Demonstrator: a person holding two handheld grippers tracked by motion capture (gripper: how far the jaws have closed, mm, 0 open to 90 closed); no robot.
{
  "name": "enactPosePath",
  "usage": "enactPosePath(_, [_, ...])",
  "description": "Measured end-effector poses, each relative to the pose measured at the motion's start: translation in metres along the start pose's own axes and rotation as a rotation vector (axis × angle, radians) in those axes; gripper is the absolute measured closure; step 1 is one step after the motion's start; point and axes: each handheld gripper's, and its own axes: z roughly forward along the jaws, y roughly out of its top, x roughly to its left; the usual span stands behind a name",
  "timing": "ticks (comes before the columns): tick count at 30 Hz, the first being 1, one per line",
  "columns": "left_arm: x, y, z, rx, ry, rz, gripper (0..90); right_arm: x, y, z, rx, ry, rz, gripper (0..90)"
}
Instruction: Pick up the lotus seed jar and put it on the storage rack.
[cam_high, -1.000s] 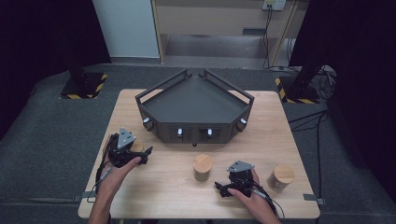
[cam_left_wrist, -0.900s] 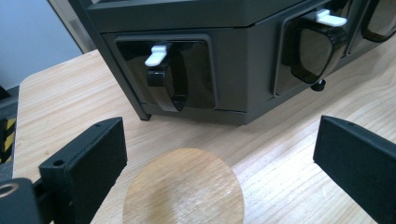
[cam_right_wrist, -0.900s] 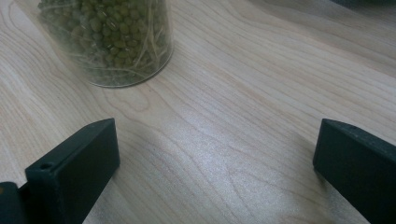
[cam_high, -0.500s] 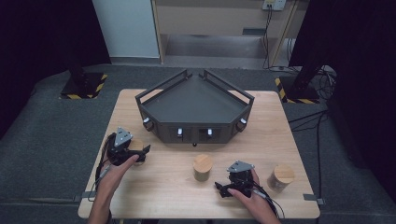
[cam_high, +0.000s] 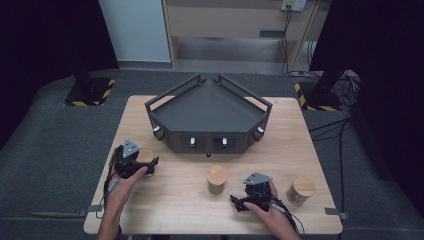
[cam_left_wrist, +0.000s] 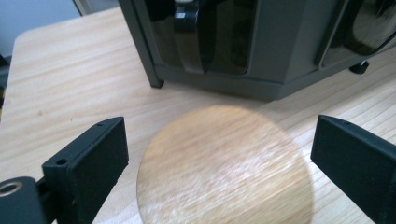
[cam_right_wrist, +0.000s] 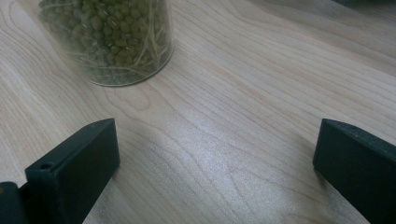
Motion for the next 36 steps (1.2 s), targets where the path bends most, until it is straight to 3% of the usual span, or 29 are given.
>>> enactPosePath(14, [0.003, -0.015, 0.009, 0.002, -0.019, -0.016, 9.6, 0.000, 0.000, 0.000, 0.000, 0.000, -0.001, 0.4])
enactPosePath(23, [0.002, -0.025, 0.012, -0.006, -0.020, -0.020, 17.2, 0.000, 0.000, 0.000, 0.000, 0.000, 0.000, 0.5])
enactPosePath(26, [0.002, -0.028, 0.011, -0.013, -0.016, -0.021, 23.7, 0.000, 0.000, 0.000, 0.000, 0.000, 0.000, 0.5])
enactPosePath(36, [0.003, -0.024, 0.002, -0.039, -0.031, 0.001, 24.5, 0.000, 0.000, 0.000, 0.000, 0.000, 0.000, 0.4])
